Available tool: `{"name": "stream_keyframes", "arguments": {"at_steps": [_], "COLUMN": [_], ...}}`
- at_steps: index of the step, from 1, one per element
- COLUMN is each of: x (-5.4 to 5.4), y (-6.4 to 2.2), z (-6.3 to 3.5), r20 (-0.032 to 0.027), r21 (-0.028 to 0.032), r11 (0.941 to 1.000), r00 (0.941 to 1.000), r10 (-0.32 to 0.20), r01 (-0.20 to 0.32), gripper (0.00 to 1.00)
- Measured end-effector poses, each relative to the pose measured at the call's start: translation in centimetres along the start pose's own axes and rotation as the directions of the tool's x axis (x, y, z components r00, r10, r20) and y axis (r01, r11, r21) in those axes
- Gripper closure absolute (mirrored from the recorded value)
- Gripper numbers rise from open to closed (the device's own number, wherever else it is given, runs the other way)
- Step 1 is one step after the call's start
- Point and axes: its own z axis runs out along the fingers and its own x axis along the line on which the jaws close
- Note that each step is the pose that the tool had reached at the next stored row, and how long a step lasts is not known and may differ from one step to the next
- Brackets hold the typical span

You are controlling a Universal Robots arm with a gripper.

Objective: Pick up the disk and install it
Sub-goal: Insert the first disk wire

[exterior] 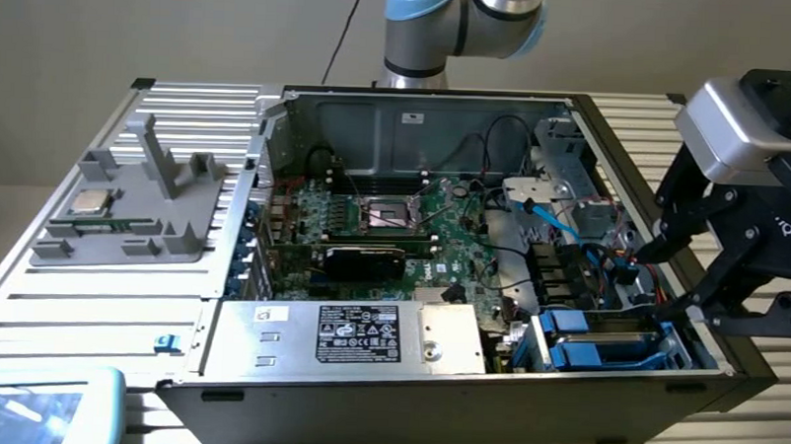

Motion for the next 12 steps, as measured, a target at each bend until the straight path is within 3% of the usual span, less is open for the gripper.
{"name": "stream_keyframes", "arguments": {"at_steps": [8, 12], "x": [0.52, 0.61], "y": [-0.67, -0.89], "z": [0.43, 0.67], "r20": [0.0217, 0.0383], "r21": [-0.0088, -0.0119], "r11": [0.9999, 0.9995], "r00": [0.9997, 0.9988], "r10": [-0.012, -0.030], "r01": [0.012, 0.030], "gripper": [0.48, 0.48]}}
